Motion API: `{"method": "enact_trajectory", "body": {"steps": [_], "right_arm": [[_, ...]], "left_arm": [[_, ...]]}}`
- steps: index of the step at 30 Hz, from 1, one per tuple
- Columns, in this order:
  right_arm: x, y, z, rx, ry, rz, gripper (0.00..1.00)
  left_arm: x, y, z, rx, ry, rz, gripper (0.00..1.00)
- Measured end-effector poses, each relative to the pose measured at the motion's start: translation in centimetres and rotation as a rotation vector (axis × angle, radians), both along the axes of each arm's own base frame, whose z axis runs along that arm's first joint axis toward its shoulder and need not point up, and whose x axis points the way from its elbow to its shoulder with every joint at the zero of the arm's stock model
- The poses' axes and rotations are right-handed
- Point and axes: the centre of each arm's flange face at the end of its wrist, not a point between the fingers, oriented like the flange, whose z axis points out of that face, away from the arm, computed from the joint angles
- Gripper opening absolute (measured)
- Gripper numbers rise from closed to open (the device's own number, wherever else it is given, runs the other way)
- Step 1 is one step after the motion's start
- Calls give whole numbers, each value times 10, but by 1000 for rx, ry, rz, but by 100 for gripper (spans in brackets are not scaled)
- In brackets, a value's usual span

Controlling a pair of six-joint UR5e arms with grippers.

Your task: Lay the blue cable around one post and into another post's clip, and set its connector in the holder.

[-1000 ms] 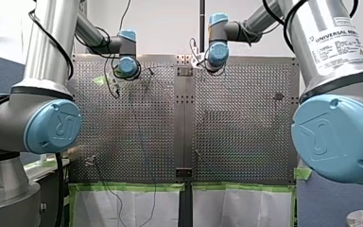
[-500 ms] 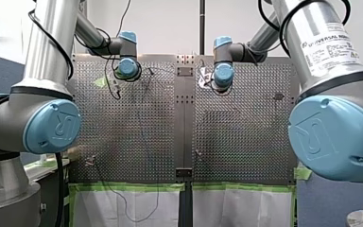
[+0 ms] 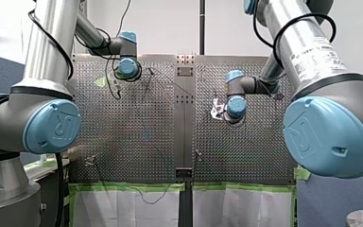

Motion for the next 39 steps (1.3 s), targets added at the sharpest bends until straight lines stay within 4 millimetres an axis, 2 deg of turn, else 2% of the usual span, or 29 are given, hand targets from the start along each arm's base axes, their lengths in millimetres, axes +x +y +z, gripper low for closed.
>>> {"method": "enact_trajectory", "body": {"steps": [10, 18, 30, 39], "right_arm": [[-13, 24, -92, 94, 12, -27, 16], [-25, 54, -160, 161, 57, -35, 16], [-58, 108, -247, 252, 136, -92, 16], [-87, 155, -302, 331, 170, -105, 16]], "left_arm": [[0, -1, 0, 1, -1, -5, 100], [0, 0, 0, 0, -1, -4, 100], [1, 1, 0, -1, -1, -5, 100], [1, 2, 0, 0, -2, -5, 100]]}}
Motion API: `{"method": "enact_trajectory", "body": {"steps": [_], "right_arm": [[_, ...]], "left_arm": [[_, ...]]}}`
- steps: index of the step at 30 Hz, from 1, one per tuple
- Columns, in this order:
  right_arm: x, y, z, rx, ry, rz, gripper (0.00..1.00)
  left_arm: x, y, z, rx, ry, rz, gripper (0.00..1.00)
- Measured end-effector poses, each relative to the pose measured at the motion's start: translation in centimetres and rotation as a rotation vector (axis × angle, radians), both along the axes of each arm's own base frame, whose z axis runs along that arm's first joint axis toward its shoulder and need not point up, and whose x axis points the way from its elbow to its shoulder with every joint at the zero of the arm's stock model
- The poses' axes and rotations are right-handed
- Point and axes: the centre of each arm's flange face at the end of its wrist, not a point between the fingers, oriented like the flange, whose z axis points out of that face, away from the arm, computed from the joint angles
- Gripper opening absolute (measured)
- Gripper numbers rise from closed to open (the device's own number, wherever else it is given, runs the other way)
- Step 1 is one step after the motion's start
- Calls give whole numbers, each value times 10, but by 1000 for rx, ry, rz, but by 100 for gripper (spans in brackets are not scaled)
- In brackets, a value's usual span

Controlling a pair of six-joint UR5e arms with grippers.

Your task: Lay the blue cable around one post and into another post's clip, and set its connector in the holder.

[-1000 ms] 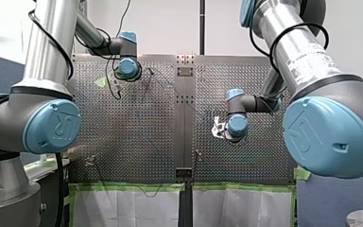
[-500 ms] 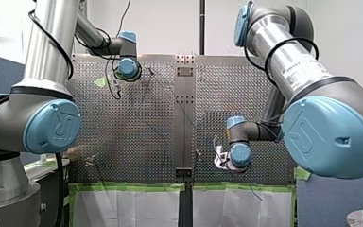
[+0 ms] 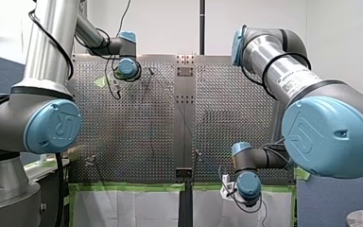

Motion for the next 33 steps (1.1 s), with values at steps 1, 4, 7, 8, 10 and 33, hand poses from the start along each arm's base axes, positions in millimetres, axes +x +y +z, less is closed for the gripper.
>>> {"method": "enact_trajectory", "body": {"steps": [1, 4, 7, 8, 10, 33], "right_arm": [[-3, 5, -5, 8, 4, 0, 16], [-11, 20, -18, 30, 16, -1, 16], [-17, 31, -30, 44, 23, -4, 16], [-19, 32, -33, 45, 22, -5, 16], [-21, 31, -40, 42, 20, -10, 16], [15, -53, -21, -249, -128, 59, 16]], "left_arm": [[0, 0, 0, 0, 0, 0, 100], [0, 1, 0, 0, -1, 1, 100], [1, 1, 0, 0, -3, 2, 100], [1, 1, 0, -1, -3, 2, 100], [1, 1, 0, -1, -4, 2, 100], [4, 7, 1, -2, -11, 6, 100]]}}
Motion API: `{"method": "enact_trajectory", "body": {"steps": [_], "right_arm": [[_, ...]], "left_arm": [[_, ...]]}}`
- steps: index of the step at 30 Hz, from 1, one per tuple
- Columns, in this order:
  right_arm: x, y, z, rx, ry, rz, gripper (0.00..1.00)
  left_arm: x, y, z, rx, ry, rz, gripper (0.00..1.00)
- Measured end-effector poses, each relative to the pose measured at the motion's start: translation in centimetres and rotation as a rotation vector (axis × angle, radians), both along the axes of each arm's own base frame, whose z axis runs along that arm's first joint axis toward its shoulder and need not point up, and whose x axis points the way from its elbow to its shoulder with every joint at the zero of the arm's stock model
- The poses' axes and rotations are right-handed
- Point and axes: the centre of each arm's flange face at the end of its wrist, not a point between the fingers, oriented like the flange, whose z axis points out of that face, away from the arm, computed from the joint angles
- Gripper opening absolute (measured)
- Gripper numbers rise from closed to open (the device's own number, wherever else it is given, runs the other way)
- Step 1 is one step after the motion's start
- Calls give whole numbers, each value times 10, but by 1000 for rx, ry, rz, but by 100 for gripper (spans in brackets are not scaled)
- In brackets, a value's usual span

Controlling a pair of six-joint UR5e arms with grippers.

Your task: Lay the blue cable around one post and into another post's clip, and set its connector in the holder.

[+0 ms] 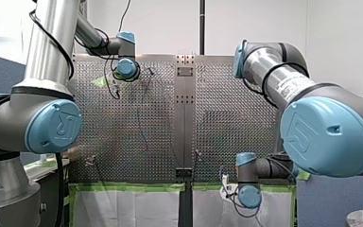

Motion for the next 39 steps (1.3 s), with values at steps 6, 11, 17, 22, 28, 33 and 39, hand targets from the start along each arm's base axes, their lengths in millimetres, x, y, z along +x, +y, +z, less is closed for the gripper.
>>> {"method": "enact_trajectory", "body": {"steps": [6, 11, 17, 22, 28, 33, 39], "right_arm": [[4, -24, 32, -53, -31, -7, 16], [-4, -30, 54, -68, -20, -31, 16], [-17, -28, 65, -103, -16, -70, 18], [-30, -27, 48, -107, -41, -119, 18], [-34, -30, 25, -122, -56, -133, 18], [-34, -30, 6, -141, -46, -126, 18], [-32, -21, -18, -150, -35, -114, 18]], "left_arm": [[1, 2, 0, -3, 0, 1, 100], [2, 4, 0, -6, -1, 3, 100], [2, 5, 0, -9, -1, 1, 100], [2, 5, 0, -12, -2, -1, 100], [3, 7, 0, -13, -2, 0, 100], [4, 10, 0, -13, -2, 4, 100], [5, 13, 0, -13, -2, 8, 100]]}}
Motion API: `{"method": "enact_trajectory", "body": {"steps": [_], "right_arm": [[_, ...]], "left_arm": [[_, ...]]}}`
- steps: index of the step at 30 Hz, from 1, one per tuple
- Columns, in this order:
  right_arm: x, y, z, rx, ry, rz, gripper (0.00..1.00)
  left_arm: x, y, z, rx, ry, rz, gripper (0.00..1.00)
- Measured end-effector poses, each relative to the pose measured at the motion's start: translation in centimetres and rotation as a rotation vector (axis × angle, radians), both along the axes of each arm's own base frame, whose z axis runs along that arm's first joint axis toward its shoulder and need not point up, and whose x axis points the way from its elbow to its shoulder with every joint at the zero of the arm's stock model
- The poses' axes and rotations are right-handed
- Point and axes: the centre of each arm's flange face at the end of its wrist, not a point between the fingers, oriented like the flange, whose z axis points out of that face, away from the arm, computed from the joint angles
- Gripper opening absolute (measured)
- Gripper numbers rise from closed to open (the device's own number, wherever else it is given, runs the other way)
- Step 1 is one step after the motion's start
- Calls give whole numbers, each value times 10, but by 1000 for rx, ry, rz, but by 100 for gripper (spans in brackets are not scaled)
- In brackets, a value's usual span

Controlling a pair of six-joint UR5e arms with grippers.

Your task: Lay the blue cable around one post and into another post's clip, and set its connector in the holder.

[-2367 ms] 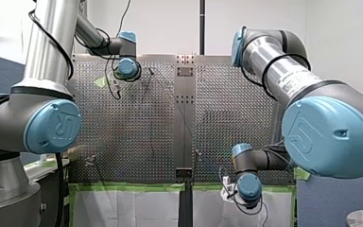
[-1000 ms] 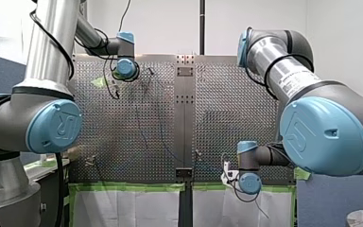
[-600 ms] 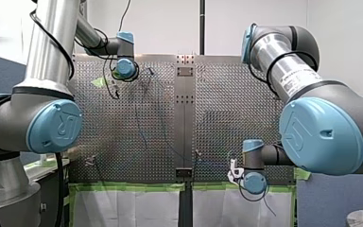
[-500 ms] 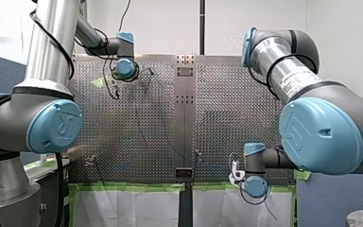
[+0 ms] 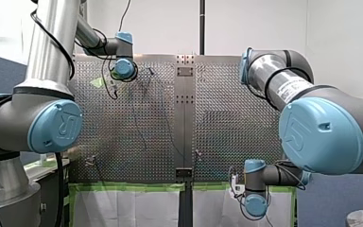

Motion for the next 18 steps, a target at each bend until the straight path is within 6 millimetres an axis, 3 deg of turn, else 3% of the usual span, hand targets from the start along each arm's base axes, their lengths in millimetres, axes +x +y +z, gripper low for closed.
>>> {"method": "enact_trajectory", "body": {"steps": [8, 18], "right_arm": [[5, -6, -26, -46, -10, 3, 18], [-3, 13, -71, -59, -11, 6, 18]], "left_arm": [[1, 2, 0, -3, -1, -2, 100], [2, 4, 0, -11, -1, -5, 100]]}}
